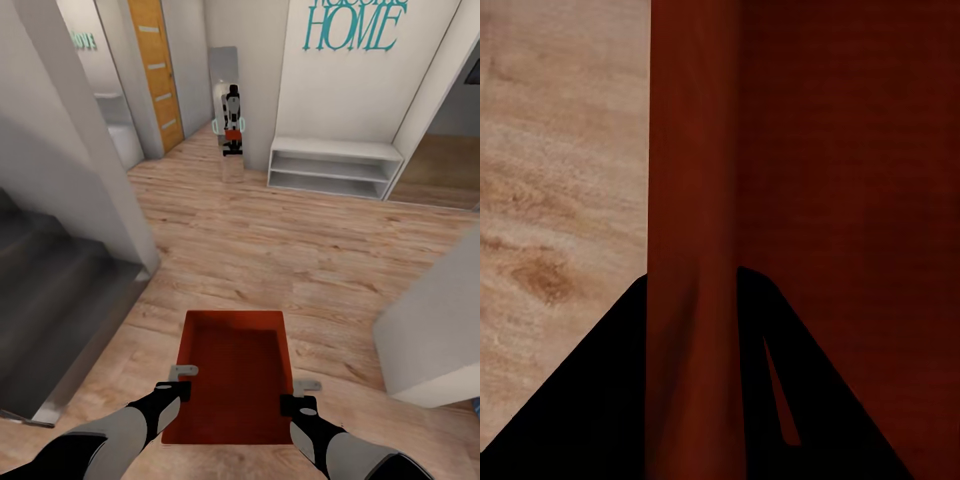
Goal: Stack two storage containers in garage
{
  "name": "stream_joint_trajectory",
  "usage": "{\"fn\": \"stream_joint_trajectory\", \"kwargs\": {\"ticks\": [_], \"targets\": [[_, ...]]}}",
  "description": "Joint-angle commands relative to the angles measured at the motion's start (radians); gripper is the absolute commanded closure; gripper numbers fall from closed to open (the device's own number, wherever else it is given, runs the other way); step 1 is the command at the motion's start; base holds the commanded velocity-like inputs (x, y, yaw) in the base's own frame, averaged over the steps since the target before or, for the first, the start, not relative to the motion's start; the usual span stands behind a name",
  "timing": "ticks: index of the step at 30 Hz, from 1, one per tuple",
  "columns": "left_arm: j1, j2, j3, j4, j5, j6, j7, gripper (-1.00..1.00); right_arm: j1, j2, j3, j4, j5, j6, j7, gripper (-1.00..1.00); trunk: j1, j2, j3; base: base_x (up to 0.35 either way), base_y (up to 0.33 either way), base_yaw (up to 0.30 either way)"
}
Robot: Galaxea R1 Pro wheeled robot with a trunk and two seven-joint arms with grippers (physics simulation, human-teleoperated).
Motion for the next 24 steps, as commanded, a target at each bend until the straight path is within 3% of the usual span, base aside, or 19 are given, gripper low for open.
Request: {"fn": "stream_joint_trajectory", "kwargs": {"ticks": [1, 24], "targets": [[0.000, 0.000, -0.003, 0.004, 0.010, 0.005, 0.037, 1.00, -0.001, -0.011, 0.047, 0.000, -0.001, -0.026, -0.006, 1.00, 0.001, -0.001, -0.001, 0.322, 0.000, 0.000], [-0.001, 0.001, -0.004, 0.004, 0.010, 0.005, 0.037, 1.00, -0.001, -0.008, 0.046, 0.000, -0.004, -0.026, -0.005, 1.00, 0.001, -0.001, -0.001, 0.322, 0.000, 0.000]]}}
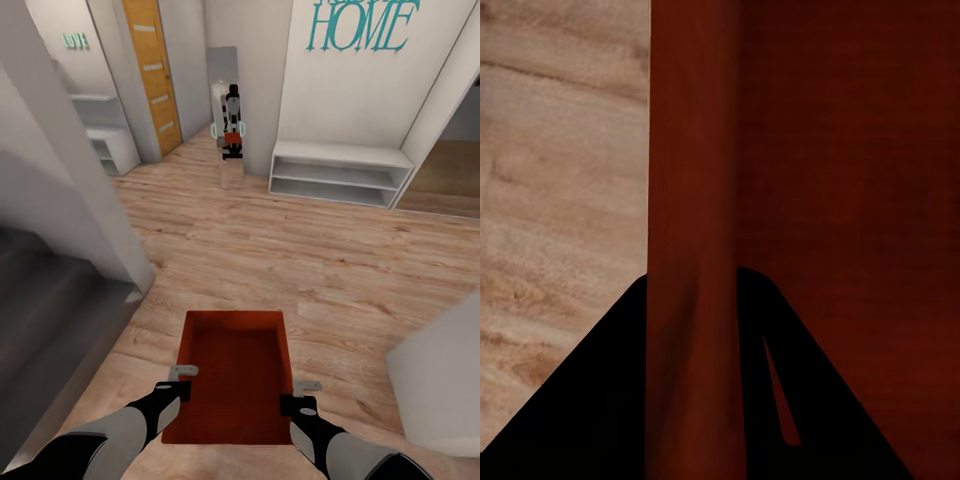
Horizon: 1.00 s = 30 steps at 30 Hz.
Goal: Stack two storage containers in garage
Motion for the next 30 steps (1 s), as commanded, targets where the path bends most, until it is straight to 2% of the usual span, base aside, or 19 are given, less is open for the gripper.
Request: {"fn": "stream_joint_trajectory", "kwargs": {"ticks": [1, 30], "targets": [[0.000, 0.001, -0.003, 0.004, 0.010, 0.005, 0.038, 1.00, -0.001, -0.008, 0.044, -0.001, 0.000, -0.025, -0.004, 1.00, 0.001, -0.001, -0.001, 0.322, 0.000, 0.000], [0.000, 0.017, -0.002, 0.007, 0.011, 0.004, 0.037, 1.00, -0.001, -0.008, 0.043, 0.000, -0.003, -0.025, -0.004, 1.00, 0.001, -0.001, -0.001, 0.322, 0.000, 0.000]]}}
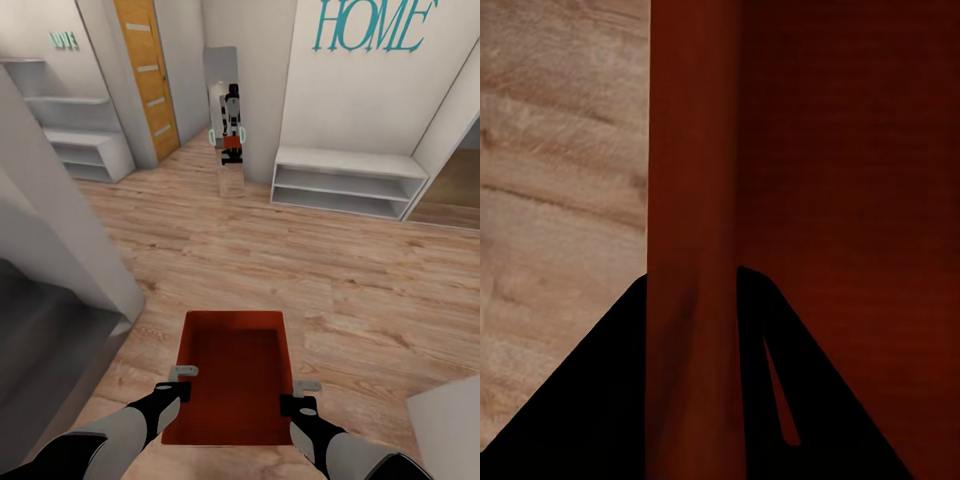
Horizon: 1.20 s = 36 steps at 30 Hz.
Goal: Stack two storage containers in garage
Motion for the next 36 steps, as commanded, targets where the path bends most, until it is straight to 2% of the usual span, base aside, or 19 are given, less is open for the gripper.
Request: {"fn": "stream_joint_trajectory", "kwargs": {"ticks": [1, 36], "targets": [[0.000, 0.017, -0.003, 0.003, 0.010, 0.005, 0.035, 1.00, -0.001, -0.008, 0.040, -0.001, -0.001, -0.027, -0.004, 1.00, 0.001, -0.001, -0.001, 0.322, 0.000, 0.000], [0.000, 0.018, -0.002, 0.002, 0.011, 0.005, 0.036, 1.00, -0.001, -0.005, 0.041, 0.000, -0.001, -0.026, -0.004, 1.00, 0.001, -0.001, -0.001, 0.322, 0.000, 0.000]]}}
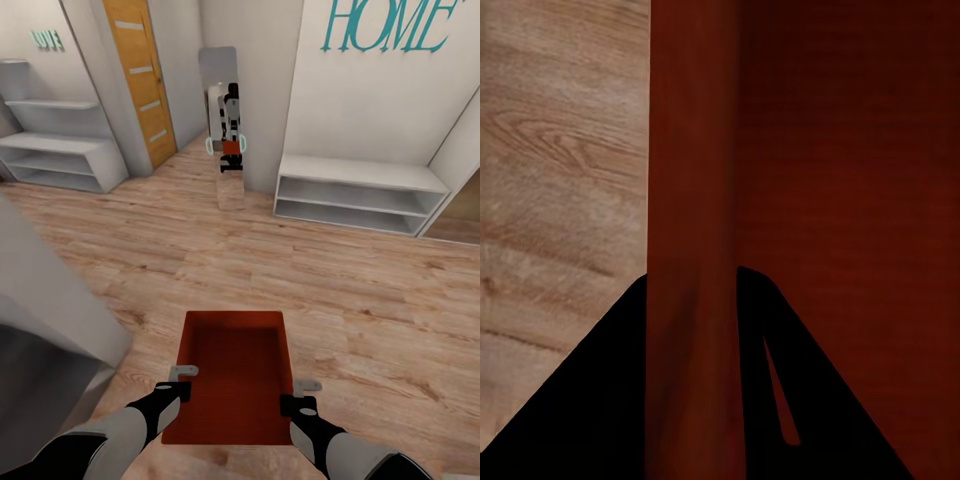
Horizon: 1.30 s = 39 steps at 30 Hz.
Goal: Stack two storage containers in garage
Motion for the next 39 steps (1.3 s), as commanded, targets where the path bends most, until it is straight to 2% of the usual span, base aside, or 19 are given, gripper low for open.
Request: {"fn": "stream_joint_trajectory", "kwargs": {"ticks": [1, 11, 32, 39], "targets": [[0.000, 0.018, 0.000, 0.003, 0.010, 0.005, 0.036, 1.00, -0.001, -0.005, 0.041, -0.001, 0.000, -0.024, -0.003, 1.00, 0.001, -0.001, -0.001, 0.322, 0.000, 0.000], [0.000, 0.018, 0.000, 0.003, 0.011, 0.005, 0.036, 1.00, -0.001, -0.004, 0.041, -0.001, 0.000, -0.022, -0.003, 1.00, 0.001, -0.001, -0.001, 0.322, 0.000, 0.017], [0.000, 0.018, 0.000, 0.003, 0.009, 0.005, 0.036, 1.00, -0.001, -0.006, 0.040, -0.001, 0.000, -0.023, -0.004, 1.00, 0.001, -0.001, -0.010, 0.322, 0.000, 0.255], [0.000, 0.018, 0.000, 0.003, 0.009, 0.005, 0.036, 1.00, -0.001, -0.006, 0.040, -0.001, 0.000, -0.023, -0.003, 1.00, 0.001, -0.001, -0.011, 0.322, 0.000, 0.061]]}}
